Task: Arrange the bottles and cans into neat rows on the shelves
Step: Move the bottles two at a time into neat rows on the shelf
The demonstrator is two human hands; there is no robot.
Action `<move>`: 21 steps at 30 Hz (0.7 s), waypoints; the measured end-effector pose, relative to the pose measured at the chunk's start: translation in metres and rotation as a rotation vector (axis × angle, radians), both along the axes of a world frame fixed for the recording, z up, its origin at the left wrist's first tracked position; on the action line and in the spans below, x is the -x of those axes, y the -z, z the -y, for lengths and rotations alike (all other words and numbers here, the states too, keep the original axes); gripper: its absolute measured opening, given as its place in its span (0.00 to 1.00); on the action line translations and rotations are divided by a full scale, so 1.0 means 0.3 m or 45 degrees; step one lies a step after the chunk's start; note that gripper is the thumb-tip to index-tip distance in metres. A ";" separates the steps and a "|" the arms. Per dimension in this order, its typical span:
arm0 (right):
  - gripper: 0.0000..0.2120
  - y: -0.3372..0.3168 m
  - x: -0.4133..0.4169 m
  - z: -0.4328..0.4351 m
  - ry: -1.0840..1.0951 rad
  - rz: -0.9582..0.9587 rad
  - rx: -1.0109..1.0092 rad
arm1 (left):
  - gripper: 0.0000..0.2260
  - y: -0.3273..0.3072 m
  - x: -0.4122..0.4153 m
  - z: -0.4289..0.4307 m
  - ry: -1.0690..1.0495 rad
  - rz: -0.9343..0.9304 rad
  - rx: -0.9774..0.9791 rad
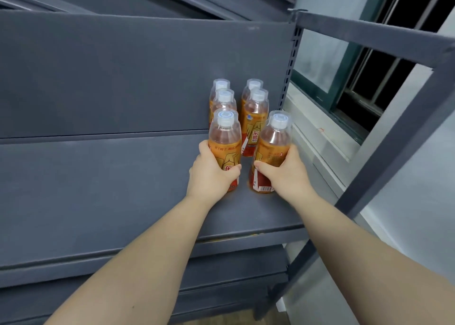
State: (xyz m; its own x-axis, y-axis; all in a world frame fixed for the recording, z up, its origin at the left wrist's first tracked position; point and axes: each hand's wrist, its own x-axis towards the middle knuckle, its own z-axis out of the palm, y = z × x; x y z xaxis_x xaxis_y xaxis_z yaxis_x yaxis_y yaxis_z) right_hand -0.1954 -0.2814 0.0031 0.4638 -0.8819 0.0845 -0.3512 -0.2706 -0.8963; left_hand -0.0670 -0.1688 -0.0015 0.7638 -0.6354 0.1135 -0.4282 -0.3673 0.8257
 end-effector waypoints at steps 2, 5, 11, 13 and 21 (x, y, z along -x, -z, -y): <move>0.33 0.008 -0.014 0.043 -0.027 0.001 -0.007 | 0.34 0.001 0.002 0.029 -0.034 -0.016 -0.008; 0.34 0.013 -0.040 0.096 -0.064 0.010 -0.003 | 0.34 0.002 0.005 0.068 -0.062 -0.024 -0.009; 0.29 0.022 -0.088 0.160 -0.129 -0.011 0.019 | 0.34 0.017 0.001 0.120 -0.089 -0.065 -0.007; 0.30 0.030 -0.100 0.171 -0.141 -0.021 0.015 | 0.33 0.019 -0.004 0.131 -0.091 -0.075 -0.001; 0.35 0.040 -0.130 0.186 -0.149 -0.030 0.051 | 0.35 0.029 -0.037 0.164 -0.070 -0.058 0.000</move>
